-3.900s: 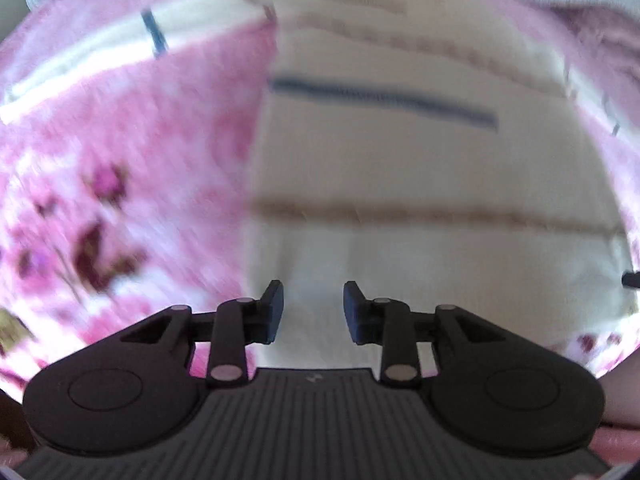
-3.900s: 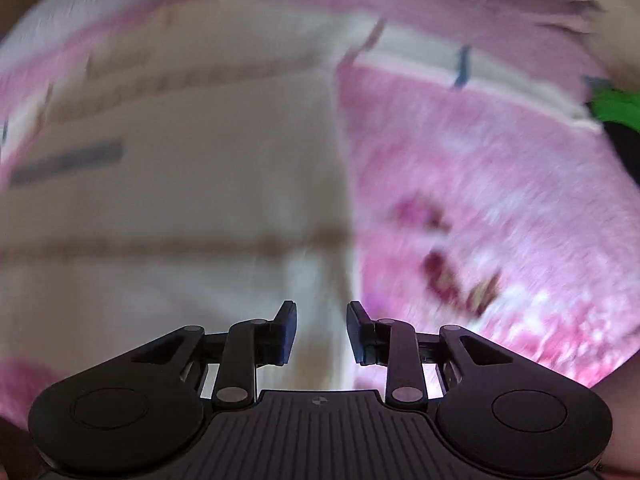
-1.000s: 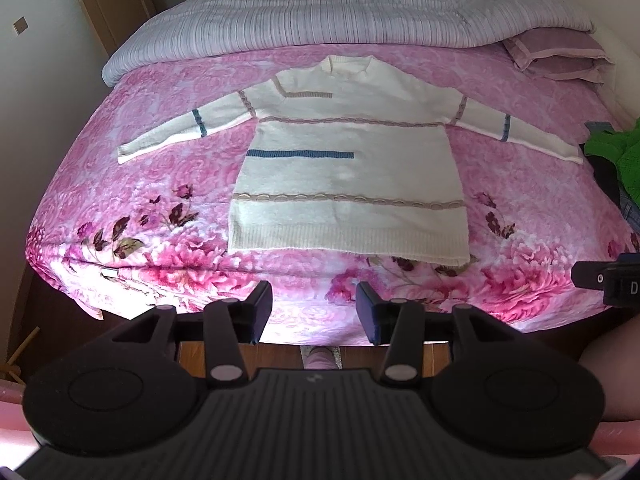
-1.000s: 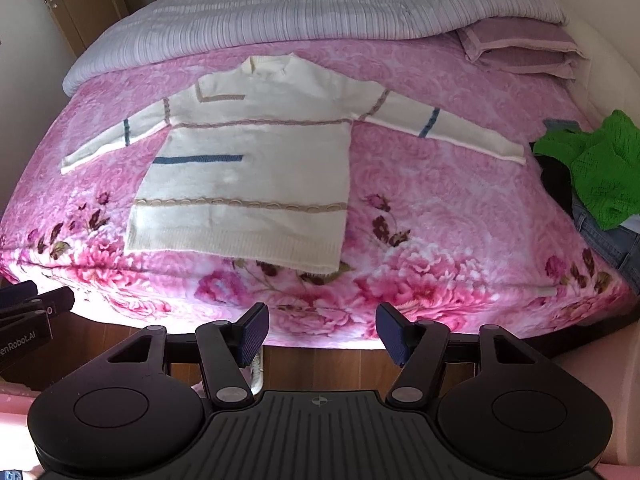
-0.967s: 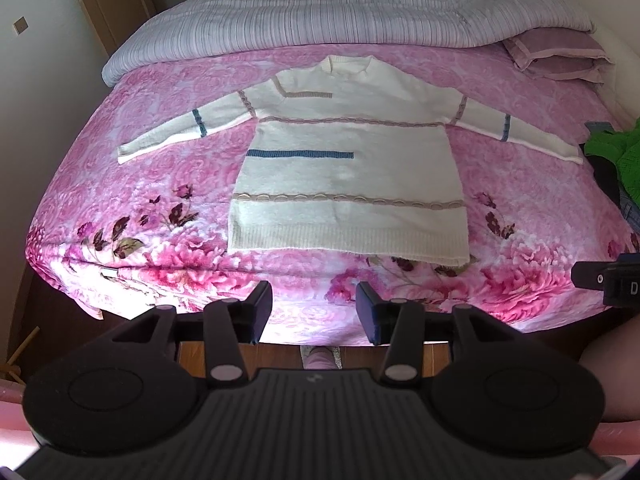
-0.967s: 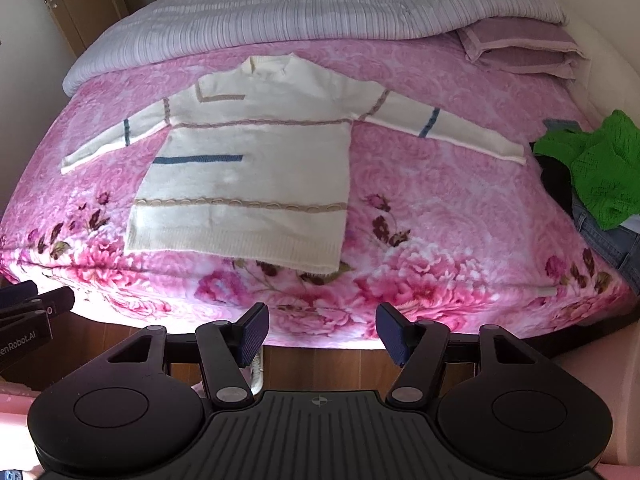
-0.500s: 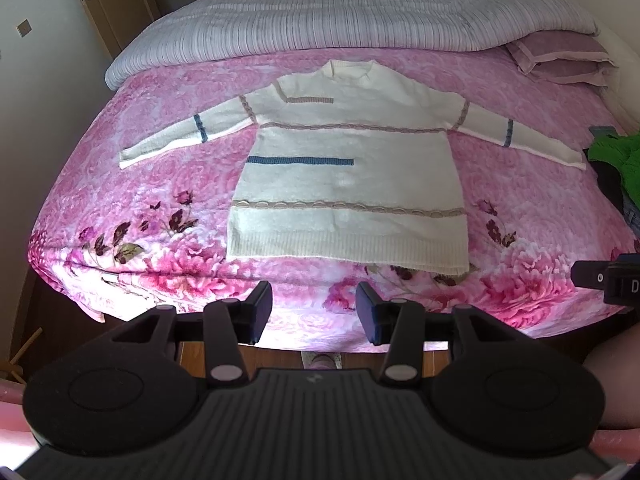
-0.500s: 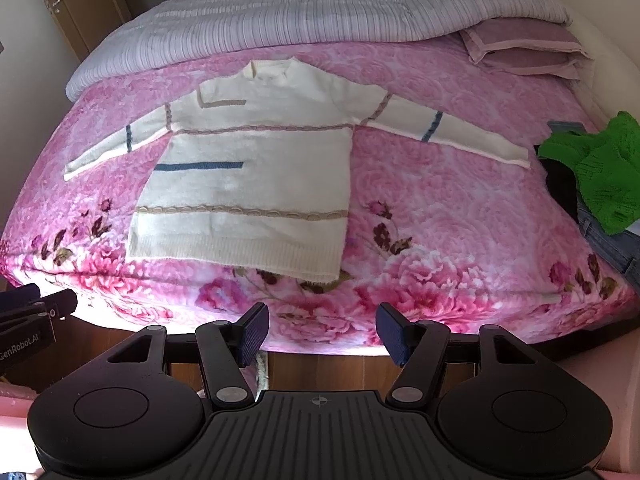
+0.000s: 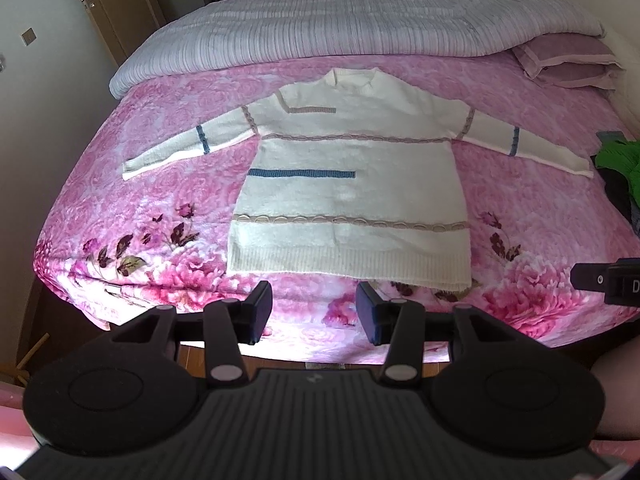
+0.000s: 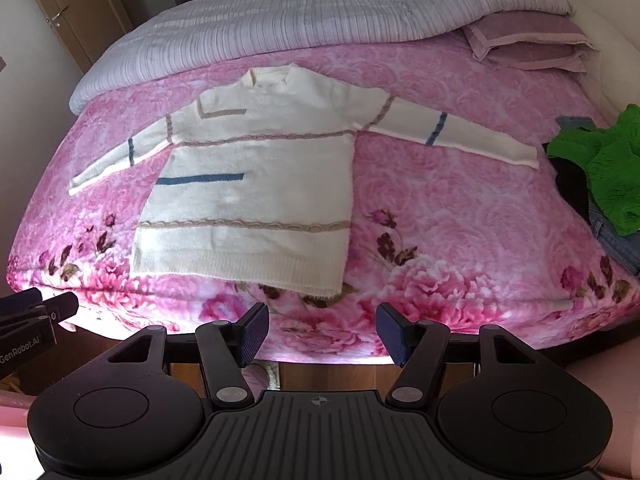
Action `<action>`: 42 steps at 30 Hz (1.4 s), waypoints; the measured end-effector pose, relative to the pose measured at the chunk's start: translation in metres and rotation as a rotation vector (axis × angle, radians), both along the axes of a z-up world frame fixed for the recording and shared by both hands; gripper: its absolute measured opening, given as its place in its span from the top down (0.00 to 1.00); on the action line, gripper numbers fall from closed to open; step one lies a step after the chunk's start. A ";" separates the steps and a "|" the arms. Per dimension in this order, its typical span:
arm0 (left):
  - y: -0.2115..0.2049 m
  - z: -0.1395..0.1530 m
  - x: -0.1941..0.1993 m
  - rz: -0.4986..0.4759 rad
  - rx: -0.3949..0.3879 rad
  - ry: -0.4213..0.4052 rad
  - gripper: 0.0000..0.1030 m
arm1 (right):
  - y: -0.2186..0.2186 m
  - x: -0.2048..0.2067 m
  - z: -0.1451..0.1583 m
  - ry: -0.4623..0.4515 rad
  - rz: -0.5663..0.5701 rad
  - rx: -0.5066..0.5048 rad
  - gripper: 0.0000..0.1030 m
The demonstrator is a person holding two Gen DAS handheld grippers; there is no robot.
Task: Fold clothes
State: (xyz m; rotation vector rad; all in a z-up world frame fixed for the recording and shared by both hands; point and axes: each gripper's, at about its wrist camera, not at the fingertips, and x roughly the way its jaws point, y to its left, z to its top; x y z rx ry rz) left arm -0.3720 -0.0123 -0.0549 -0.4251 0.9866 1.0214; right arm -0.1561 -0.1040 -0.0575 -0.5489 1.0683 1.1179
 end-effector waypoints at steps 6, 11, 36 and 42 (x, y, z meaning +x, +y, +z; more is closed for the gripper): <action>0.012 -0.005 0.014 -0.006 -0.001 0.003 0.59 | 0.009 0.014 -0.002 0.002 -0.006 0.012 0.39; 0.026 -0.010 0.032 -0.031 -0.008 0.001 0.59 | 0.017 0.033 -0.005 -0.002 -0.045 0.016 0.39; 0.353 -0.111 -0.056 0.253 -0.293 -0.237 0.59 | 0.234 0.077 -0.062 0.016 -0.189 0.057 0.39; 0.450 -0.173 -0.104 0.440 -0.356 -0.303 0.60 | 0.307 0.079 -0.124 0.011 -0.223 -0.076 0.39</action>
